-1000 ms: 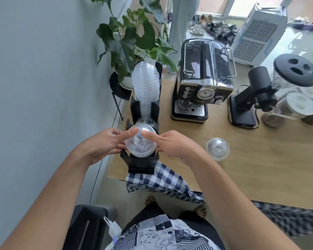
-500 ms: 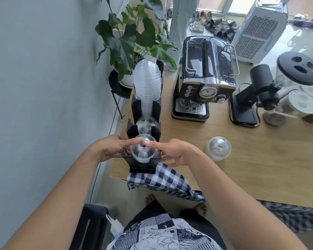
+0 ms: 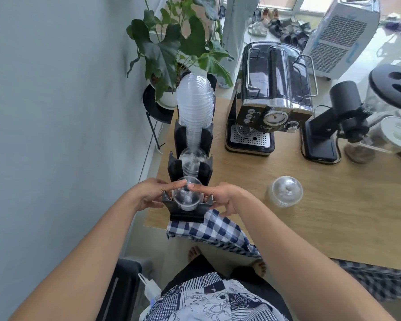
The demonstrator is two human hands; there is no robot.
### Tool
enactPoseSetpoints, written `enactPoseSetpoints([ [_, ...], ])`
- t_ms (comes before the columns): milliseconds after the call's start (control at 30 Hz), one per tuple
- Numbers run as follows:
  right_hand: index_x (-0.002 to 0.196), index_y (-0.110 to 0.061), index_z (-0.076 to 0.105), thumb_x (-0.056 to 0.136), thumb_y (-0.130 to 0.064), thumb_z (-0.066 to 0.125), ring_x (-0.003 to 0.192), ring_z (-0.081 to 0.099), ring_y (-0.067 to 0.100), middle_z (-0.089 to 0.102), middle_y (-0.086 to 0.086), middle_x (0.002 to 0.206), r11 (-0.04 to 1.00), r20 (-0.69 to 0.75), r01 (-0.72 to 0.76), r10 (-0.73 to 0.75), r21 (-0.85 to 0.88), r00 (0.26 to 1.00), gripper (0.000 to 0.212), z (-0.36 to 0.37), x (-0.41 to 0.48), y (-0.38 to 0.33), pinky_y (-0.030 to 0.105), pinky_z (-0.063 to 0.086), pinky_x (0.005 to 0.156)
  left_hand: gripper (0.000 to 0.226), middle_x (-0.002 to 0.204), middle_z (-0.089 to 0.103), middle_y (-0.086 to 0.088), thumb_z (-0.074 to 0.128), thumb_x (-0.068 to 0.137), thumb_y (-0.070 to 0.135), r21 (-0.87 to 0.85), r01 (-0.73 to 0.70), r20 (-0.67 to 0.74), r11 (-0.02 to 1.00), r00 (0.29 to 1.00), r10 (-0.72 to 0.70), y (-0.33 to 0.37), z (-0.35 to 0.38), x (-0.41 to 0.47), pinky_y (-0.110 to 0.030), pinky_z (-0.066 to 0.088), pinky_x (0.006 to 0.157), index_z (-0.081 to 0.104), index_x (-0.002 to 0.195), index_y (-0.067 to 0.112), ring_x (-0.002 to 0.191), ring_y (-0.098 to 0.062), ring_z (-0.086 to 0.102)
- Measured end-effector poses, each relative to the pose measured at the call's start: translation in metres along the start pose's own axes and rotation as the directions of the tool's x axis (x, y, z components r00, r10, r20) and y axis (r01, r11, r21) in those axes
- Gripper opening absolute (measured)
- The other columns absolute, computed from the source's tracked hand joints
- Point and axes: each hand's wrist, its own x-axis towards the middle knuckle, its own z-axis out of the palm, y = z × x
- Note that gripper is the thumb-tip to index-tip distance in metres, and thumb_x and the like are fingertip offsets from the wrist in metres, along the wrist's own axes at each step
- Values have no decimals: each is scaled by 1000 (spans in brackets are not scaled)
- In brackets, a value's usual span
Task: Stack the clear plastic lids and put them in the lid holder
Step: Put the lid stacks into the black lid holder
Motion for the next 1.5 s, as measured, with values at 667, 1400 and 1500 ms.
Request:
enactPoseSetpoints([
  [667,138,-10,73,82,-79,81,117,77,25,82,7,124,949,-159,38,-91,-312,983,88,-4,7,3,47,51,111,100,130,73,-8,93,77,69,184,-79,-195,980,974,115,21,14,-27,-27,57,73,63,148,4,97,-15,71],
  [1400,151,-23,67,91,-75,74,141,58,30,65,4,155,966,-403,196,-248,-167,881,80,-235,-84,75,57,46,122,29,118,75,17,66,108,55,268,-620,-317,737,666,675,173,170,-125,-27,60,97,71,129,35,112,1,70],
  [1500,155,-21,62,91,-75,75,145,54,30,59,7,160,988,-391,143,-156,-64,907,84,-253,-74,98,54,49,119,44,131,72,18,65,106,63,290,-535,-197,793,778,597,178,220,-102,-29,57,100,67,139,34,121,-1,67],
])
